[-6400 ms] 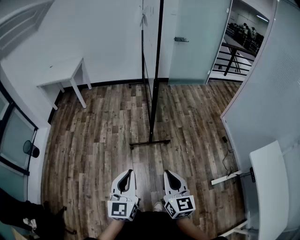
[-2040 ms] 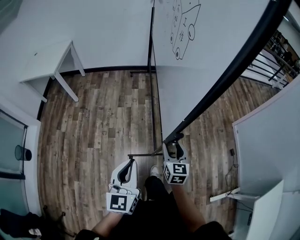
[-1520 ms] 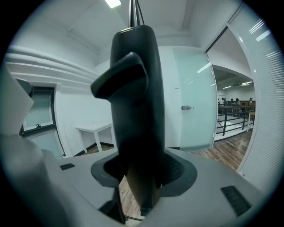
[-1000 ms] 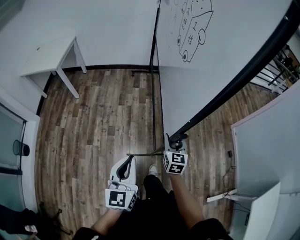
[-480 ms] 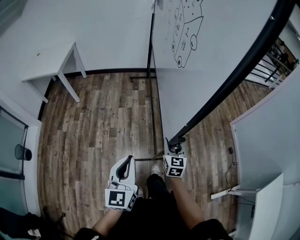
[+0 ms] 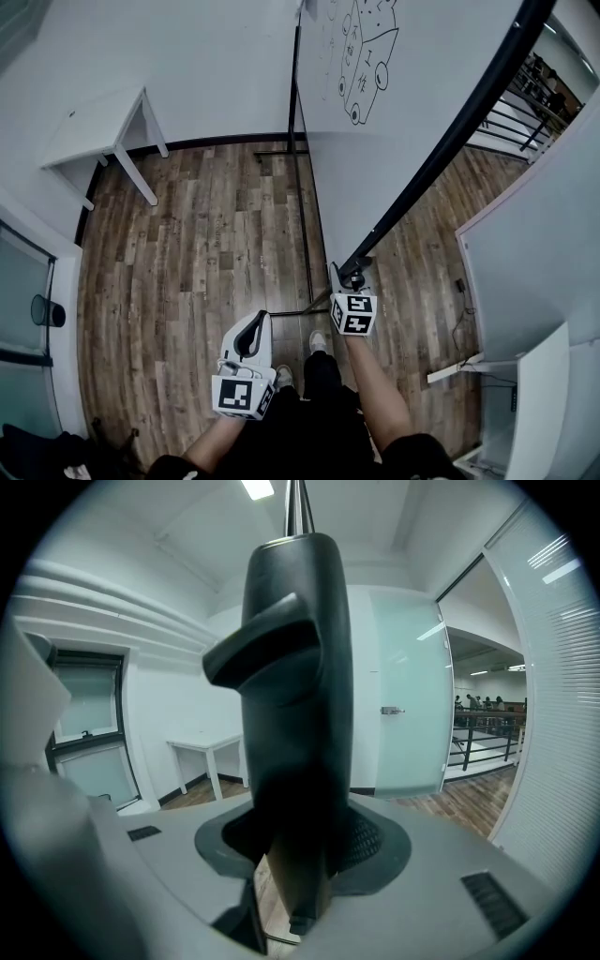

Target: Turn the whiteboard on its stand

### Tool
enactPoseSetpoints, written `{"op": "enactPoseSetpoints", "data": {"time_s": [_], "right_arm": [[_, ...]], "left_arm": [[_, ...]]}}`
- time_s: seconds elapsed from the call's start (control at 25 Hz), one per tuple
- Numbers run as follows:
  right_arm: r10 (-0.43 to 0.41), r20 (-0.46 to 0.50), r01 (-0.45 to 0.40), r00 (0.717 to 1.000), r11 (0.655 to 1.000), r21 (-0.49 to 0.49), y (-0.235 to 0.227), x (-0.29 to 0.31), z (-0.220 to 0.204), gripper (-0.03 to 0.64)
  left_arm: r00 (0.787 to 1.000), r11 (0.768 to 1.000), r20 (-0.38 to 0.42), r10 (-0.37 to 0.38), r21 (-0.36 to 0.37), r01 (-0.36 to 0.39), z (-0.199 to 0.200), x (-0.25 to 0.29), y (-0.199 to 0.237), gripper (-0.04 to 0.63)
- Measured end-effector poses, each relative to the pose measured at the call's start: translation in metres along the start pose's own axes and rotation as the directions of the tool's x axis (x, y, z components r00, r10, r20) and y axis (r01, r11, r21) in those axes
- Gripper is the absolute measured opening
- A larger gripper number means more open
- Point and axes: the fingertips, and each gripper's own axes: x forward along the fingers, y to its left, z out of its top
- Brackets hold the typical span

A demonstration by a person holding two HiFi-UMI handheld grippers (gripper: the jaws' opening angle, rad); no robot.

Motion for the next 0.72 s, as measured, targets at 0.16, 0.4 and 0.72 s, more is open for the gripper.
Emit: {"op": "enactPoseSetpoints", "data": {"time_s": [0.16, 0.4, 0.72], "right_arm": [[-0.004, 0.004, 0.004, 1.000, 1.000, 0.010, 0.011, -0.009, -0.004, 0.167], [-0.005, 0.014, 0.004, 1.000, 1.000, 0.011, 0.025, -0.020, -0.007, 0.167], [0.012, 0.022, -0.012, 1.000, 1.000, 0.012, 0.044, -0.051, -0.027, 0.167]], "left_arm": [[1.000, 1.000, 0.000, 0.003, 0.002, -0.003, 0.001, -0.010, -0.005, 0.018], [0.999, 1.000, 0.017, 0.028, 0.006, -0.029, 0.004, -0.026, 0.001, 0.018], [0.999, 0.999, 0.016, 0.052, 0.009, -0.052, -0.009, -0.056, -0.014, 0.018]]}}
